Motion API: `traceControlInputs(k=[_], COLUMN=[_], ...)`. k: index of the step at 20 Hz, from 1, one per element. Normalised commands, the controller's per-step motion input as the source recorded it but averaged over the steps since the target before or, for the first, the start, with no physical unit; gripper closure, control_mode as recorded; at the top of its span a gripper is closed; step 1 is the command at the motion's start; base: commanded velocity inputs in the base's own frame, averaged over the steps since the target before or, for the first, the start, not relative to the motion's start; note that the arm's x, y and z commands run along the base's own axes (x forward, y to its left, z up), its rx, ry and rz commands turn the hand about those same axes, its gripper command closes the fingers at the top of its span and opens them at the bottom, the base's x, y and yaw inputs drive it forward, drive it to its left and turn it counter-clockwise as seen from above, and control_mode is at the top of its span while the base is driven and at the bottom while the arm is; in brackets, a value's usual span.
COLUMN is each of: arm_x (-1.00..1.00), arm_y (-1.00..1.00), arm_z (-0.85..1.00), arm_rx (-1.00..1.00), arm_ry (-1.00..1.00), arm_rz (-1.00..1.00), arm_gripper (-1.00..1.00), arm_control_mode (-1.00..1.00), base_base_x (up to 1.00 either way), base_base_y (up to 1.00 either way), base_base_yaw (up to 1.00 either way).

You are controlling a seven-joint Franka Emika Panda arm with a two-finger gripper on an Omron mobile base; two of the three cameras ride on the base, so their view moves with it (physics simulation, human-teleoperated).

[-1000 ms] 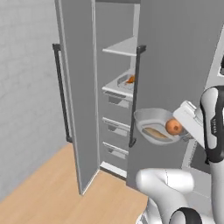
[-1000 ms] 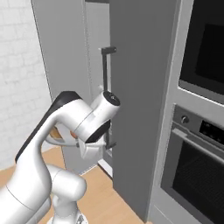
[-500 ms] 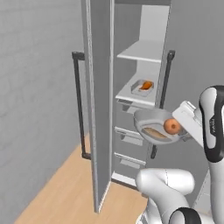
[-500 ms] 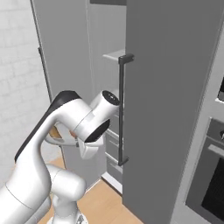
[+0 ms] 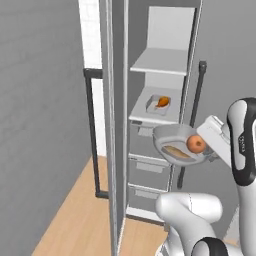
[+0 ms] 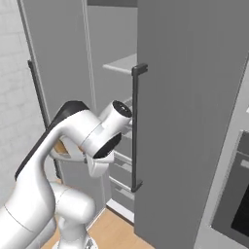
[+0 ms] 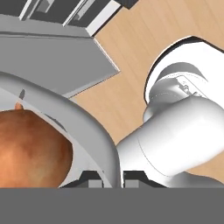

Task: Take the meat container that has the chicken drumstick and place it on the second highest rack of the freezer. Then take the vegetable container that has the onion and sweet potato and place it on the highest rack of the freezer.

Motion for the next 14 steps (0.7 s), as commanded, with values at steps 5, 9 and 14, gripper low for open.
traceControlInputs(k=[5, 9, 14], arm_x=[0.0, 0.0, 0.0], arm_y=[0.0, 0.0, 0.0], arm_z=[0.0, 0.0, 0.0], arm_rx=[0.0, 0.0, 0.0], arm_ry=[0.0, 0.0, 0.0], arm_rz=[0.0, 0.0, 0.0], arm_gripper=[1.0, 1.0, 1.0], arm_control_mode=[1.0, 1.0, 1.0], base_base_x=[0.51, 0.54, 0.47], base_base_y=[0.09, 0.4, 0.17], base_base_yaw=[-0.26, -0.17, -0.15])
